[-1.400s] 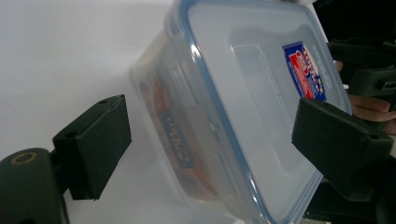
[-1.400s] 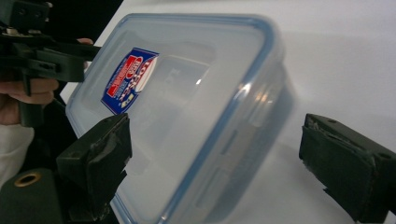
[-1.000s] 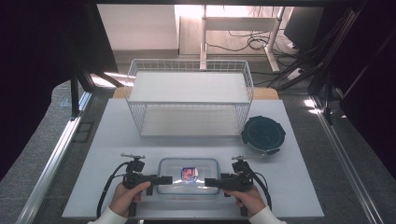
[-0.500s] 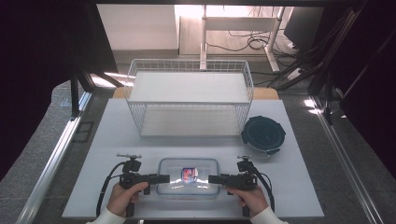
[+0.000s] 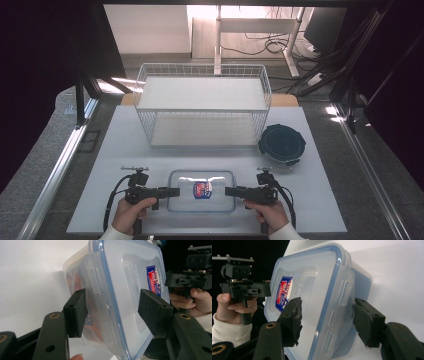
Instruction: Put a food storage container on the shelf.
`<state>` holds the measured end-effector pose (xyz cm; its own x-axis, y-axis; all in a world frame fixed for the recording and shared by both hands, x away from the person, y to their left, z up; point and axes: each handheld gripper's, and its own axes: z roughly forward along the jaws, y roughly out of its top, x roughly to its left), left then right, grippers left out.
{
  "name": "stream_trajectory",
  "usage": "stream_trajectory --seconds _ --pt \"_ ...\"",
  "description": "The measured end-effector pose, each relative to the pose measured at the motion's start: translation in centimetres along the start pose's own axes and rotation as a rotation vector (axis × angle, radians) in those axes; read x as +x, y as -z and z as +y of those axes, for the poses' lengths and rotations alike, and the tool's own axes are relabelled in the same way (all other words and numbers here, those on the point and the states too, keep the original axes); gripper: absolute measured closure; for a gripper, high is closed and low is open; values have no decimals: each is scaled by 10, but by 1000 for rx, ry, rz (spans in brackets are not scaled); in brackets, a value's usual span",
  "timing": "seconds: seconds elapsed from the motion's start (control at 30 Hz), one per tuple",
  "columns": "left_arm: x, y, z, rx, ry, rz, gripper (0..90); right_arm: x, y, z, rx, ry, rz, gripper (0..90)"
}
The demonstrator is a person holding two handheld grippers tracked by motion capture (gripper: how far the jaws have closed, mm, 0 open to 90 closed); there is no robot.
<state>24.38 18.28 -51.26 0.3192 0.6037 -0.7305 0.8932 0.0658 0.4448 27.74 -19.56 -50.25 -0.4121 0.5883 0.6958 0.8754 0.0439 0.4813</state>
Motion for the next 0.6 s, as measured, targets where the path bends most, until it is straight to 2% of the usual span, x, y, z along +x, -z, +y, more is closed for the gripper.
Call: stream_trajectory --seconds 0.3,0.6 --pt "-6 7 -2 -28 -13 4 462 4 5 0 -36 9 5 469" --pt "-8 8 -2 -33 -31 -8 475 10 9 1 -63 60 -7 472"
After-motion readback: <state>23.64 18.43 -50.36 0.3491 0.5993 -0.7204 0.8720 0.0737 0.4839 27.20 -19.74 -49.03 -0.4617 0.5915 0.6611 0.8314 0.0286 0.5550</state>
